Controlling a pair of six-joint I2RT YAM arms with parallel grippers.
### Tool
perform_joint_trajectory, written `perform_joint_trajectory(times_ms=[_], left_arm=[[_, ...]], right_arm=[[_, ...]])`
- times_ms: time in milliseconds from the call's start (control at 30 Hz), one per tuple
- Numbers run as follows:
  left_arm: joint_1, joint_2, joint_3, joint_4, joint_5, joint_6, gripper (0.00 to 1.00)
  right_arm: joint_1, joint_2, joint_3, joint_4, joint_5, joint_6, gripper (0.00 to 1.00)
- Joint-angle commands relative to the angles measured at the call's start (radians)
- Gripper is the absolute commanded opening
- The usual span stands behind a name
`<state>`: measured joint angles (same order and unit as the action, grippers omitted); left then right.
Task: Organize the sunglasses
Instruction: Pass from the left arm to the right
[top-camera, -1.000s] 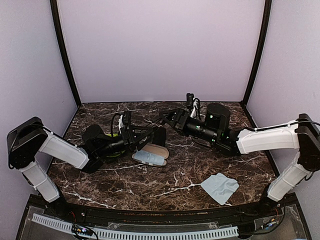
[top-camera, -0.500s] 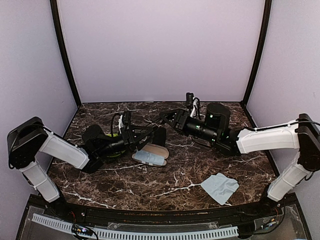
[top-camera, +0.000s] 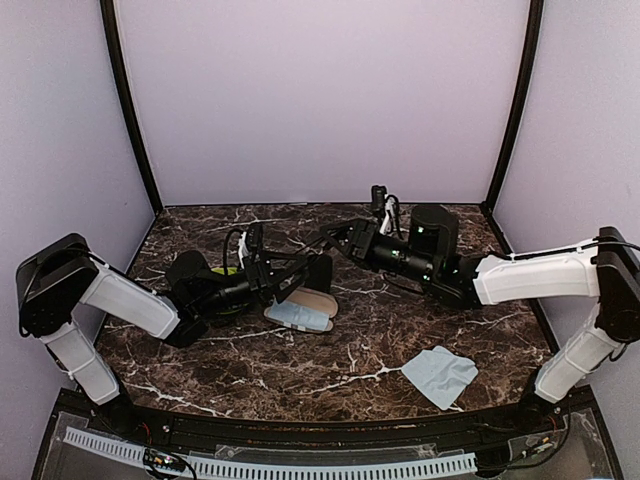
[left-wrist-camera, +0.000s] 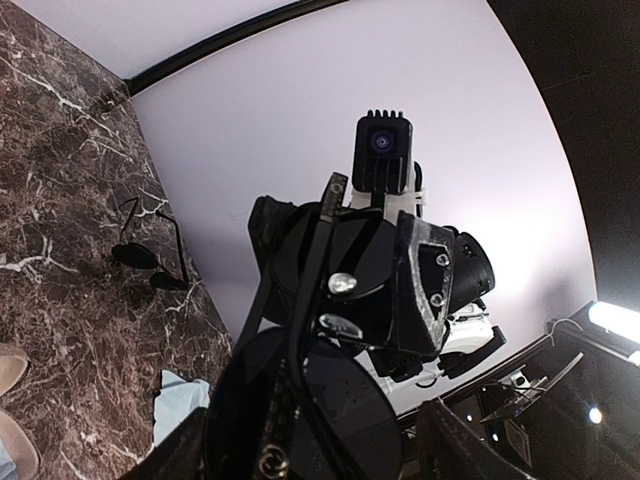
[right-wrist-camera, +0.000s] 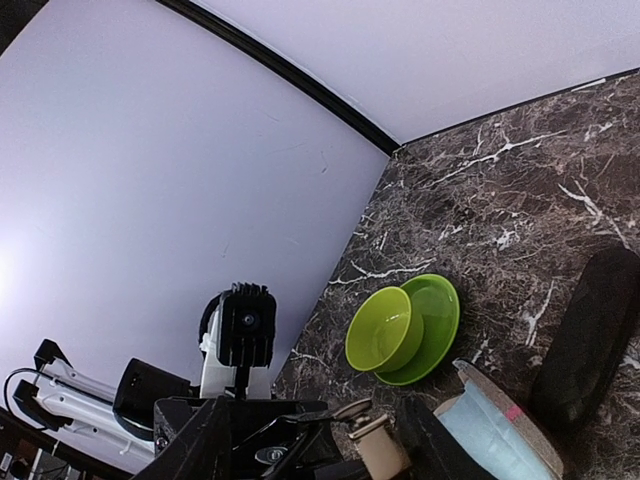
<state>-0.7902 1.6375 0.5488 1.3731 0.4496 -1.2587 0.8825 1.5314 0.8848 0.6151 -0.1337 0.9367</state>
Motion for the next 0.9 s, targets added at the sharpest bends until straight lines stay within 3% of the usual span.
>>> perform_joint_trajectory(times_ms=[0, 433, 667, 867], left_arm=[[-0.007, -0.013, -0.005, 0.016, 0.000, 0.016, 0.73], [-0.007, -0.029, -0.040, -0.030, -0.019, 0.053, 0.99], [-0.007, -0.082, -0.091, -0.124, -0.063, 0.130, 0.99], [-0.006, -0.248, -0.108, -0.451, -0.171, 0.293, 0.99]], right_arm=[[-0.018, -0.029, 0.025, -0.003, 0.019, -0.026, 0.48], [-0.065, -0.092, 0.058, -0.133, -0.020, -0.111, 0.45], [-0.090, -0.122, 0.232, -0.525, -0.039, -0.364, 0.45], [-0.089, -0.071, 0.400, -0.823, -0.038, -0.587, 0.45]])
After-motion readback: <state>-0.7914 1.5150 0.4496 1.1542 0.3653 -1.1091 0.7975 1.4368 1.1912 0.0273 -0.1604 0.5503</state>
